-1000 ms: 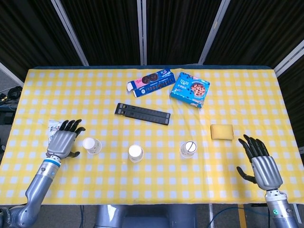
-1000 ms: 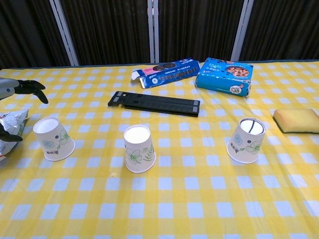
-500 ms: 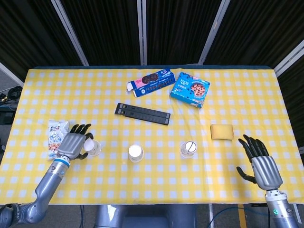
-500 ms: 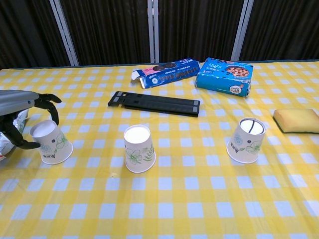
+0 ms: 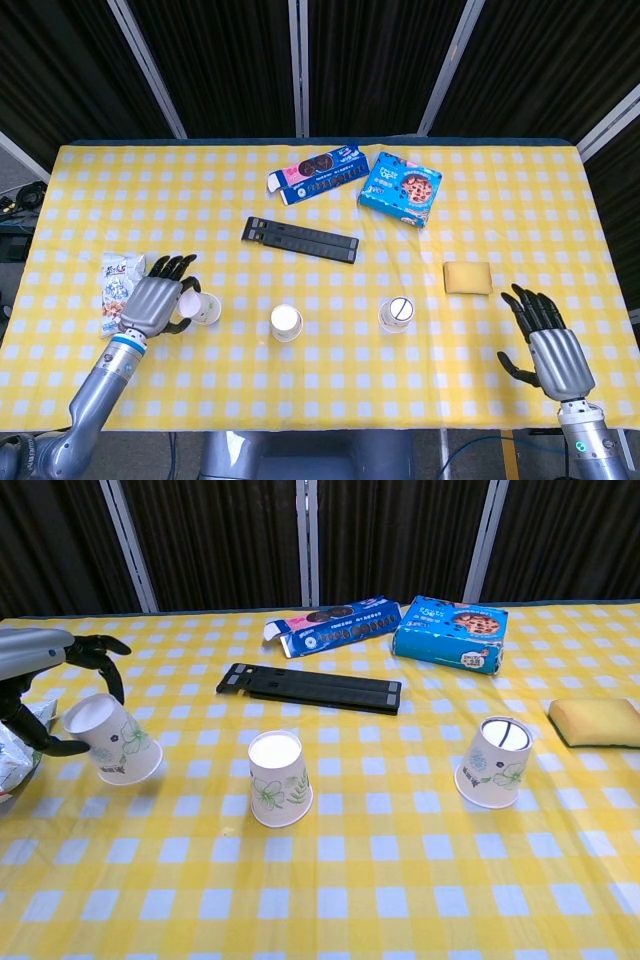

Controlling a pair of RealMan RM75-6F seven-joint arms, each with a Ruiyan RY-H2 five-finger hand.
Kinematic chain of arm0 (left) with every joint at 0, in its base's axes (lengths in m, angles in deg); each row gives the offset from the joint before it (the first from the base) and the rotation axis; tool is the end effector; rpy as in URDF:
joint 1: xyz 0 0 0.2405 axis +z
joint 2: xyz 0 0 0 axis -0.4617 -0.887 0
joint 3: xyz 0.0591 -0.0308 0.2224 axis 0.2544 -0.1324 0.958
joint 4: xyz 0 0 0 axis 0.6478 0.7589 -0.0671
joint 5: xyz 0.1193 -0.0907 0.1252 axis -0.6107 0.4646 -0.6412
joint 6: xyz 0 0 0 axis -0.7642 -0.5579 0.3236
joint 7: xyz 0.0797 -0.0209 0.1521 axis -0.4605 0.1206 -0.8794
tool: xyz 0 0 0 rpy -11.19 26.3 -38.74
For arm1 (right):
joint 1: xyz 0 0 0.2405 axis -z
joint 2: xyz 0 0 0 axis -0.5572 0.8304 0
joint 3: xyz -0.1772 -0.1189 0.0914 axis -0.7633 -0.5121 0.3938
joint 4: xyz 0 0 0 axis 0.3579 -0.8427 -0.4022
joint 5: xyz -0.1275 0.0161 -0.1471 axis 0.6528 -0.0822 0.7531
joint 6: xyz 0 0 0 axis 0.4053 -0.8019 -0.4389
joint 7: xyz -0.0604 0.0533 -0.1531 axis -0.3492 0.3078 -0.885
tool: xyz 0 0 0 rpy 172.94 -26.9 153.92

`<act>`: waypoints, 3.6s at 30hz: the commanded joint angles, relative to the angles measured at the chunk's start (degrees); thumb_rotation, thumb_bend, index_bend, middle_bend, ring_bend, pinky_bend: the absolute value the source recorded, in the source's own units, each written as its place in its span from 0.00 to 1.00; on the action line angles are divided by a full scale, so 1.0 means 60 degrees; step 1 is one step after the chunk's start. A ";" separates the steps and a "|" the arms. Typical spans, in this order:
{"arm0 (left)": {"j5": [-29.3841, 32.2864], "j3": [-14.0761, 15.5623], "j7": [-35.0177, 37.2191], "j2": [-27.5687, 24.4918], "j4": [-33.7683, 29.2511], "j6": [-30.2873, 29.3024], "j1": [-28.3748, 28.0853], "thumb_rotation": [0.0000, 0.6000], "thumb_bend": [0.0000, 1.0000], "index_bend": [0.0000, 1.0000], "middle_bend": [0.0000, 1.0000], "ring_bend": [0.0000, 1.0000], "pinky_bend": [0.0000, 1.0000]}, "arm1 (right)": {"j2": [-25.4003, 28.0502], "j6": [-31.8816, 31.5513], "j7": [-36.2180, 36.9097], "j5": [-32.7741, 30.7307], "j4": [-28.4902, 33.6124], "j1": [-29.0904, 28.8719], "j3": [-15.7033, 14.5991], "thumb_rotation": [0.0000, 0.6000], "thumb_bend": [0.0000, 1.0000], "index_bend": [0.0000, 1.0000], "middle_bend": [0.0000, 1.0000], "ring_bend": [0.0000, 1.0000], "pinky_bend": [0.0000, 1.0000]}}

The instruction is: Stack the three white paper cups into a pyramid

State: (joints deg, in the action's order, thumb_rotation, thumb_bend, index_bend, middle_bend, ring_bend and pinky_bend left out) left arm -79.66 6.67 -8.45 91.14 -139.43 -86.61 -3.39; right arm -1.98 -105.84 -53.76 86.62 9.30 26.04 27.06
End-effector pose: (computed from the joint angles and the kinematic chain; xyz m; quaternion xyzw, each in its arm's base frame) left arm -0.1684 0.2922 0.0403 -0.7245 -0.4160 -0.3068 0.4560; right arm -0.2646 -0.2137 0.1241 0.6249 -0.4025 0.4220 0.5191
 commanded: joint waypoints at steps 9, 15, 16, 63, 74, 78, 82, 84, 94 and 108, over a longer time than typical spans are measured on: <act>0.0255 0.0074 -0.1141 0.0772 -0.0596 0.0214 -0.0772 1.00 0.30 0.40 0.00 0.00 0.00 | 0.0121 -0.0083 0.0280 0.0020 0.0066 0.0023 0.0023 1.00 0.20 0.00 0.00 0.00 0.00; 0.0852 -0.0125 -0.1952 0.1718 -0.0278 0.0090 -0.1334 1.00 0.30 0.40 0.00 0.00 0.00 | 0.0174 -0.0041 0.0495 0.0051 0.0063 -0.0010 0.0016 1.00 0.20 0.00 0.00 0.00 0.00; 0.0937 -0.0157 -0.2031 0.1843 -0.0227 0.0078 -0.1408 1.00 0.30 0.40 0.00 0.00 0.00 | 0.0182 -0.0039 0.0530 0.0055 0.0063 -0.0012 0.0014 1.00 0.20 0.00 0.00 0.00 0.00; -0.3711 0.2916 0.1066 -0.1223 -0.0559 -0.4682 0.1403 1.00 0.20 0.00 0.00 0.00 0.00 | 0.0377 0.2144 -0.1480 -0.0871 0.2082 -0.1124 0.0255 1.00 0.20 0.06 0.00 0.00 0.00; -0.4227 0.2750 0.1740 -0.1645 -0.0433 -0.4594 0.1753 1.00 0.20 0.00 0.00 0.00 0.00 | -0.0802 0.3601 -0.5366 -0.3414 0.3215 -0.2465 0.0937 1.00 0.20 0.17 0.00 0.00 0.00; -0.4442 0.2692 0.1784 -0.1667 -0.0417 -0.4468 0.1828 1.00 0.20 0.00 0.00 0.00 0.00 | -0.1361 0.3625 -0.6001 -0.4246 0.3093 -0.2844 0.1208 1.00 0.22 0.18 0.00 0.00 0.00; -0.4551 0.2620 0.1829 -0.1691 -0.0415 -0.4318 0.1897 1.00 0.20 0.00 0.00 0.00 0.00 | -0.1610 0.3621 -0.6305 -0.4884 0.3015 -0.3107 0.1366 1.00 0.23 0.20 0.00 0.00 0.00; -0.4561 0.2589 0.1824 -0.1692 -0.0417 -0.4275 0.1916 1.00 0.20 0.00 0.00 0.00 0.00 | -0.1662 0.3640 -0.6377 -0.5043 0.2982 -0.3179 0.1381 1.00 0.23 0.20 0.00 0.00 0.00; -0.4717 0.2481 0.1700 -0.1662 -0.0432 -0.4007 0.2020 1.00 0.20 0.00 0.00 0.00 0.00 | -0.1981 0.3688 -0.6730 -0.6001 0.2492 -0.3679 0.1618 1.00 0.27 0.23 0.00 0.00 0.00; -0.4776 0.2236 0.1772 -0.1690 -0.0435 -0.3745 0.2162 1.00 0.20 0.00 0.00 0.00 0.00 | -0.2429 0.3545 -0.6851 -0.6594 0.2075 -0.4052 0.1512 1.00 0.29 0.38 0.04 0.00 0.02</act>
State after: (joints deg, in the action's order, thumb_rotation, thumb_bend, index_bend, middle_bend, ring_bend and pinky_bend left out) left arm -108.29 20.13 2.15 81.02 -142.04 -109.13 9.55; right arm -16.49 -84.51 -94.89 47.09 21.81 1.79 36.20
